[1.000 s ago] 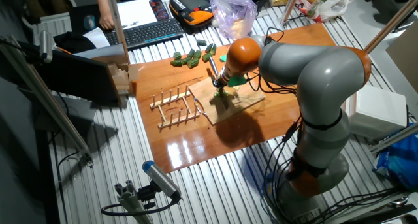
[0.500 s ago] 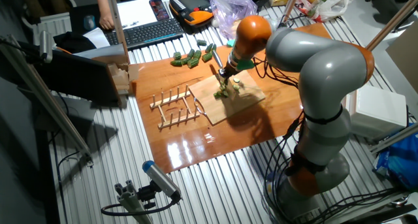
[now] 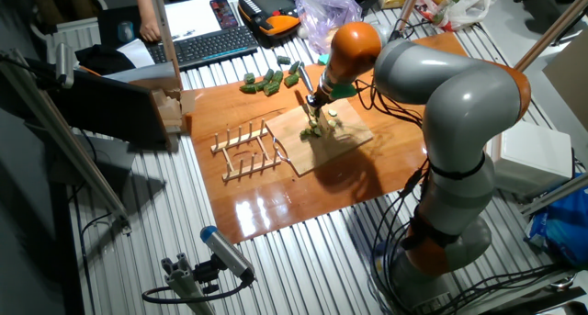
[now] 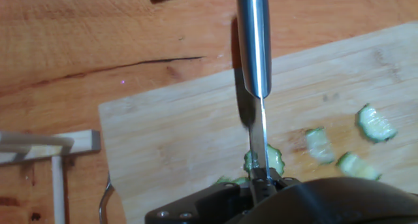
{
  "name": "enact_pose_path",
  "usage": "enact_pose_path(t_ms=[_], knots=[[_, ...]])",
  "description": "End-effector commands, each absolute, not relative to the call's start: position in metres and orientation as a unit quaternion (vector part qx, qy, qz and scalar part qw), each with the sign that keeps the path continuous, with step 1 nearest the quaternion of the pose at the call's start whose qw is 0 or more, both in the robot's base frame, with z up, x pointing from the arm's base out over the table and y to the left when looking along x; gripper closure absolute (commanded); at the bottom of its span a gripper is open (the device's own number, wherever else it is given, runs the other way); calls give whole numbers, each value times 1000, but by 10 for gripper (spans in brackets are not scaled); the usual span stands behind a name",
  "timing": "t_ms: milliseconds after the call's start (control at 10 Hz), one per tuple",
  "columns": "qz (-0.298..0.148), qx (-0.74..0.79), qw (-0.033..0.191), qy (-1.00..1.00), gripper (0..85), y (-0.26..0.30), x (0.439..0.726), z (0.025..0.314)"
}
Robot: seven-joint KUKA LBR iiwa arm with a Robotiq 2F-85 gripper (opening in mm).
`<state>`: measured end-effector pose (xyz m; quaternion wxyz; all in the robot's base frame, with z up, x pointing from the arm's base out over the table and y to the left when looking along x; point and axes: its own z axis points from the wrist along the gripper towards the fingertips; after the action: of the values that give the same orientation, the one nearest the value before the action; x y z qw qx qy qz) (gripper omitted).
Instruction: Chop the cucumber into shreds
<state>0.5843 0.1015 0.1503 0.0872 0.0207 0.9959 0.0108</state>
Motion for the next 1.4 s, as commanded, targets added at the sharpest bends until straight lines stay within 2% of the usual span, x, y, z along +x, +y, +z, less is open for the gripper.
enact_pose_path(t_ms=[0, 300, 700, 900, 1200, 1300], knots=[[19, 14, 83, 996, 850, 101, 586, 156], [31, 9, 77, 997, 850, 102, 590, 167], [23, -3, 91, 996, 850, 108, 593, 170], [32, -9, 79, 996, 850, 116, 594, 176], [37, -19, 82, 996, 850, 108, 593, 182], [52, -18, 79, 995, 850, 104, 593, 184]])
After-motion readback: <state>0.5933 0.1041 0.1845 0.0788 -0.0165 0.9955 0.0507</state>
